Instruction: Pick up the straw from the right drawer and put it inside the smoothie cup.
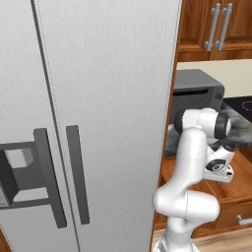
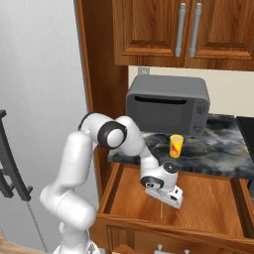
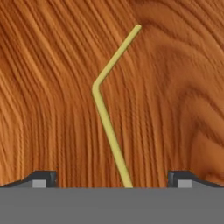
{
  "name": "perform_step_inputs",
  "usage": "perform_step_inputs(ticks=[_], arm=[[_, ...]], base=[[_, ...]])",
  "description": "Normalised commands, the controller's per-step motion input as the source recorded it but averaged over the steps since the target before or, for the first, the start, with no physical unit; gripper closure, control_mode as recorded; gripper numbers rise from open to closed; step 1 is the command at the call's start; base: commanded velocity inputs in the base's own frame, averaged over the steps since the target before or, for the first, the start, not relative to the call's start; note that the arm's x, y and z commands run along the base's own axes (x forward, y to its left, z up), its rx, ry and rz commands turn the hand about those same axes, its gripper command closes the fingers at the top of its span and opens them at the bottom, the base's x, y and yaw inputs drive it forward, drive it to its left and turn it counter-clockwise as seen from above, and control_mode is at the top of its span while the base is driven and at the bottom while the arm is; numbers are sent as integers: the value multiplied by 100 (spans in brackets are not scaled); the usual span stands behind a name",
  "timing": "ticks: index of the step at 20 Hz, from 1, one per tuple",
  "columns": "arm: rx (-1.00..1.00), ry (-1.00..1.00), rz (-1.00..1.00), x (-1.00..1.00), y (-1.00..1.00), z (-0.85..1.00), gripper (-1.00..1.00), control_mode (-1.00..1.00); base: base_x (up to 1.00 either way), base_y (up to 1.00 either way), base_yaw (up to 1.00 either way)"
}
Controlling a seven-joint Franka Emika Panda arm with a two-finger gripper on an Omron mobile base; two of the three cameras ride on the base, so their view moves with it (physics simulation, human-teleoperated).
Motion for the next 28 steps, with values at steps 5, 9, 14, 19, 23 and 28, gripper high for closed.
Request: perform_step_inputs(ticks=[5, 9, 14, 19, 23, 28], arm=[[-4, -4, 0, 4, -1, -28, -100, -100], [0, -3, 0, 0, 0, -24, -100, -100], [0, -12, 0, 0, 0, -28, -100, -100], [-2, -7, 0, 0, 3, -48, -100, -100], [-7, 0, 0, 0, 9, -69, 100, -100], [-7, 0, 0, 0, 9, -66, 100, -100]], base=[[0, 0, 0], [0, 0, 0], [0, 0, 0], [0, 0, 0], [0, 0, 0], [0, 0, 0]])
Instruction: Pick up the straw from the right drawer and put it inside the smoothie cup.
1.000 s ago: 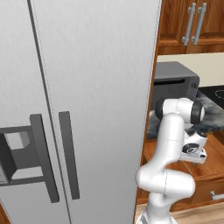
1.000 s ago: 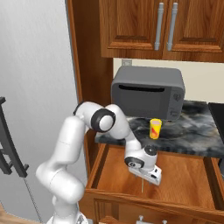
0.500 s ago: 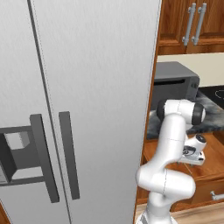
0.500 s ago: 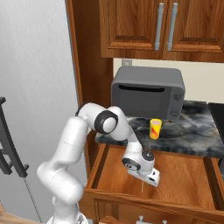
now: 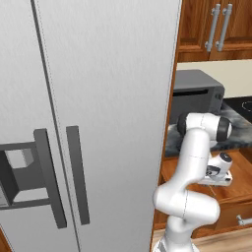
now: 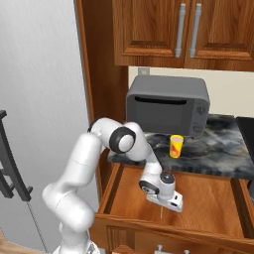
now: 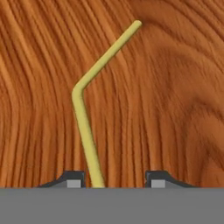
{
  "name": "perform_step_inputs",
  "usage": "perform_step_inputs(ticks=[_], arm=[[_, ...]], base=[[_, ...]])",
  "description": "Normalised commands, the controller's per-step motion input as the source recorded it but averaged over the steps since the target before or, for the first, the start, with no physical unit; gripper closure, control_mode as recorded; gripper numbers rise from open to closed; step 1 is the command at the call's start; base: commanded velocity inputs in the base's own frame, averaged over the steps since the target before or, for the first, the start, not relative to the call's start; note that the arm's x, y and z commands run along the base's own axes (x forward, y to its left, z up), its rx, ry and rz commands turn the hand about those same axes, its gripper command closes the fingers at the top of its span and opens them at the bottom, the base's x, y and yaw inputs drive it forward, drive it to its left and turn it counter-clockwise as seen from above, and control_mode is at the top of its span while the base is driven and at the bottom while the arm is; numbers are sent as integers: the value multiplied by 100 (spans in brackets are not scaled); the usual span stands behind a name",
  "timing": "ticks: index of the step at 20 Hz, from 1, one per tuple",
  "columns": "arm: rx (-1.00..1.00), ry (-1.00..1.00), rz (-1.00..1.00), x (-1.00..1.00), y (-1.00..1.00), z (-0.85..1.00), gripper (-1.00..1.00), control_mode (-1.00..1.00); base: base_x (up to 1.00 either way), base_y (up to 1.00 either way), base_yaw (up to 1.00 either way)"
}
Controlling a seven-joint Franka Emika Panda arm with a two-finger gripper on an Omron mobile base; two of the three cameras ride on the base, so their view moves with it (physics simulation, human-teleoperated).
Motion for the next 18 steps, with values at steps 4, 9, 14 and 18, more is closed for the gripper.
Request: perform_step_inputs(ticks=[4, 9, 14, 18], arm=[[-4, 0, 0, 0, 10, -75, 100, -100], [-2, 0, 0, 0, 27, -43, 100, -100], [0, -1, 0, -9, -4, 27, 100, -100], [0, -1, 0, -17, -4, 58, 100, -100]], base=[[0, 0, 0], [0, 0, 0], [0, 0, 0], [0, 0, 0]])
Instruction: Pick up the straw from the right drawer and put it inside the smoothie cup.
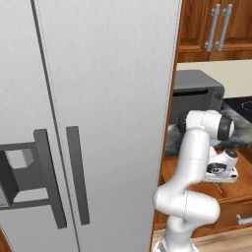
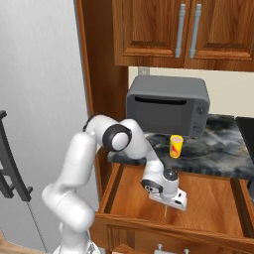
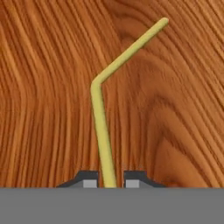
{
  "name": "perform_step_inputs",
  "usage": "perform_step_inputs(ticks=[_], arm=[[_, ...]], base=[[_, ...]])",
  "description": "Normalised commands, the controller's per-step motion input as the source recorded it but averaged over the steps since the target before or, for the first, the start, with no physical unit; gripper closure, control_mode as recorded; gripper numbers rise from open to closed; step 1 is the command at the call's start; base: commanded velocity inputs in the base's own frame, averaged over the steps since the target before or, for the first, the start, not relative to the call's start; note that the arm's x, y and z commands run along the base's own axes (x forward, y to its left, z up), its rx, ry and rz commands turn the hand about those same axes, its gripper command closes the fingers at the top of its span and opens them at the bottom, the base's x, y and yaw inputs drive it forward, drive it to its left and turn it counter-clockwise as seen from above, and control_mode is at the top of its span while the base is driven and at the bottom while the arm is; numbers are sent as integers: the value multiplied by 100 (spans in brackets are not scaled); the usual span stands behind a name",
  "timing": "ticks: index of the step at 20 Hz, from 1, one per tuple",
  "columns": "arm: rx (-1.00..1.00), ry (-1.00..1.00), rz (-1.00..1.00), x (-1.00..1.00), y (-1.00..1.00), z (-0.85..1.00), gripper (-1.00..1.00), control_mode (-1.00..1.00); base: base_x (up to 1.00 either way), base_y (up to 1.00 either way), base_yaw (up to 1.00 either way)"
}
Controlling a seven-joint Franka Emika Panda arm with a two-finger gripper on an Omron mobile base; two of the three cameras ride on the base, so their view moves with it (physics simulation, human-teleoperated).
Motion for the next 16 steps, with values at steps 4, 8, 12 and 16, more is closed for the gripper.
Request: perform_step_inputs(ticks=[4, 8, 12, 16], arm=[[0, -11, 0, -2, 8, 65, 100, -100], [0, -24, 0, -16, 8, 79, 100, -100], [0, -33, 0, -35, 0, 82, 100, -100], [0, -37, 0, -39, 0, 97, 100, -100]], base=[[0, 0, 0], [0, 0, 0], [0, 0, 0], [0, 0, 0]])
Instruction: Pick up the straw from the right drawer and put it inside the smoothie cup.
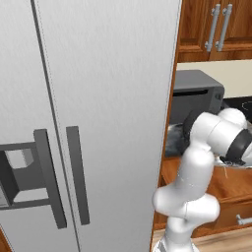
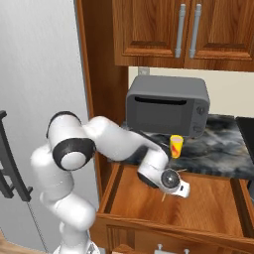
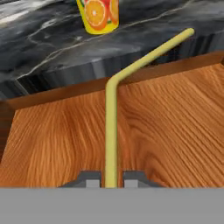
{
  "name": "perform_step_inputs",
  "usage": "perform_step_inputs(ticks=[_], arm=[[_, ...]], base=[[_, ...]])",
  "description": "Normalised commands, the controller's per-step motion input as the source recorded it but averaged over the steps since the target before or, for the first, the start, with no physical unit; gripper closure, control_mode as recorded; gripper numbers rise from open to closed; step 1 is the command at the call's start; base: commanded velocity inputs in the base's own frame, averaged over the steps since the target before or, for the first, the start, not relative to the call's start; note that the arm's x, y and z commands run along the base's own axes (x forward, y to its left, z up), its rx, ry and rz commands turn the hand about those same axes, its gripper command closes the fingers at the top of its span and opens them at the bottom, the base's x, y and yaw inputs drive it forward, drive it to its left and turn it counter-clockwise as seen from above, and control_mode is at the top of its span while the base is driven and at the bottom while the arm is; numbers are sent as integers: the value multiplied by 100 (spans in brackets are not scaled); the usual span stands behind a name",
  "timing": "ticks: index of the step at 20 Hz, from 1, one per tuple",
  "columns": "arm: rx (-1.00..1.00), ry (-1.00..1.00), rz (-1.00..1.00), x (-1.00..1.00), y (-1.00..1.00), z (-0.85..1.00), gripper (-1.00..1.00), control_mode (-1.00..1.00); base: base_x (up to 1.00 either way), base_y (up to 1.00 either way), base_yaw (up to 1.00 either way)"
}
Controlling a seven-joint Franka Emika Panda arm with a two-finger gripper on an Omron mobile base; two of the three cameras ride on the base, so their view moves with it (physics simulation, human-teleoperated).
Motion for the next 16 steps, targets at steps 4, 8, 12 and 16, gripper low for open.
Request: perform_step_inputs(ticks=[4, 8, 12, 16], arm=[[0, -39, 0, -32, 0, 100, 100, -100], [0, -32, 1, -11, 0, 100, 100, -100], [0, -23, 3, -2, 1, 100, 100, -100], [0, -16, 4, 3, 4, 88, 100, -100]], base=[[0, 0, 0], [0, 0, 0], [0, 0, 0], [0, 0, 0]])
